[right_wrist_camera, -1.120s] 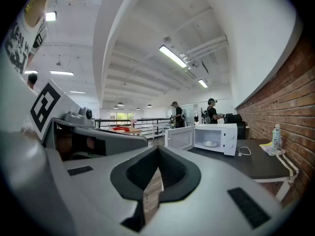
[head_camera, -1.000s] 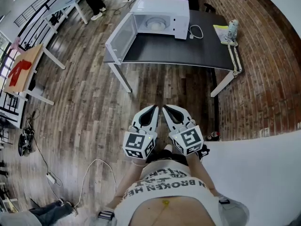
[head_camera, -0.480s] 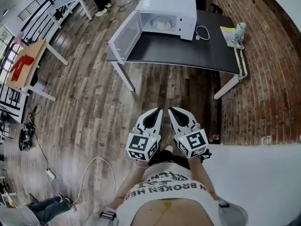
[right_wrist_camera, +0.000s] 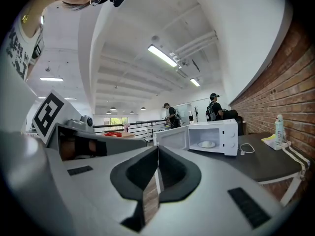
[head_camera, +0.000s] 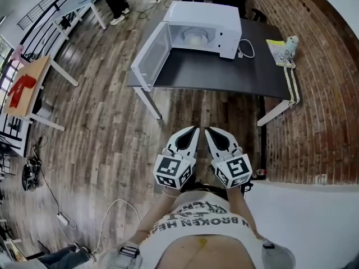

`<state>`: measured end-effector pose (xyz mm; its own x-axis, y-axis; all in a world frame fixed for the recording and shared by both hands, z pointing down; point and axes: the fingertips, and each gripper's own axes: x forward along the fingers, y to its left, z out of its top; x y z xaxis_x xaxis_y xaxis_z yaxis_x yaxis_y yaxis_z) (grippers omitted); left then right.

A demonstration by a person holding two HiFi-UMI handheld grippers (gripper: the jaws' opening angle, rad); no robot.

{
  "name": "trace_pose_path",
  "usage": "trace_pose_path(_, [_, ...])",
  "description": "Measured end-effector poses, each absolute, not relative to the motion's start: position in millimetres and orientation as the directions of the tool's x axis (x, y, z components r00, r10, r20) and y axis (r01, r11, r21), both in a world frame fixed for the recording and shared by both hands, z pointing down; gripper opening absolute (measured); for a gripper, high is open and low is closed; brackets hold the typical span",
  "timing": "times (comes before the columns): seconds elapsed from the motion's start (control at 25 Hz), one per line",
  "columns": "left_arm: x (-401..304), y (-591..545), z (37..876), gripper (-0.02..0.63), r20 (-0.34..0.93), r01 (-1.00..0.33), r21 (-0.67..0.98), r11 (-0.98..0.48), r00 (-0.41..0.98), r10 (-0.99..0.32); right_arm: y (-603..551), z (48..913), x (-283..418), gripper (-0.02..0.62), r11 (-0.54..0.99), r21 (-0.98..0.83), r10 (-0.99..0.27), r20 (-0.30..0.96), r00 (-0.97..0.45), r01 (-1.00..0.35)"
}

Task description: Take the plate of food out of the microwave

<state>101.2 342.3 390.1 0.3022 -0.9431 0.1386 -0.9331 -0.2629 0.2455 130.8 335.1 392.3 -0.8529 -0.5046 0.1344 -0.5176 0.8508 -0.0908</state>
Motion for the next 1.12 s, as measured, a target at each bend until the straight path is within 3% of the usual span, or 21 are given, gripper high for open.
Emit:
trace_pose_path(0.72, [10.7,276.0,397.9,0.006,0.143,-0.909,0.275,-0.313,0.36,-0.922,268.5,404.8,38.1,0.009,0.821,-0.088,-0.546,0.169,-0.82,-0.565])
trace_pose_path(1.12, [-8.8,272.7,403.9,0.006,0.138,-0.888,0.312,-0.338,0.395,-0.909,265.7,410.8,20.6,0.008,0.793,-0.081,-0.581,0.199,-0.789,-0.604])
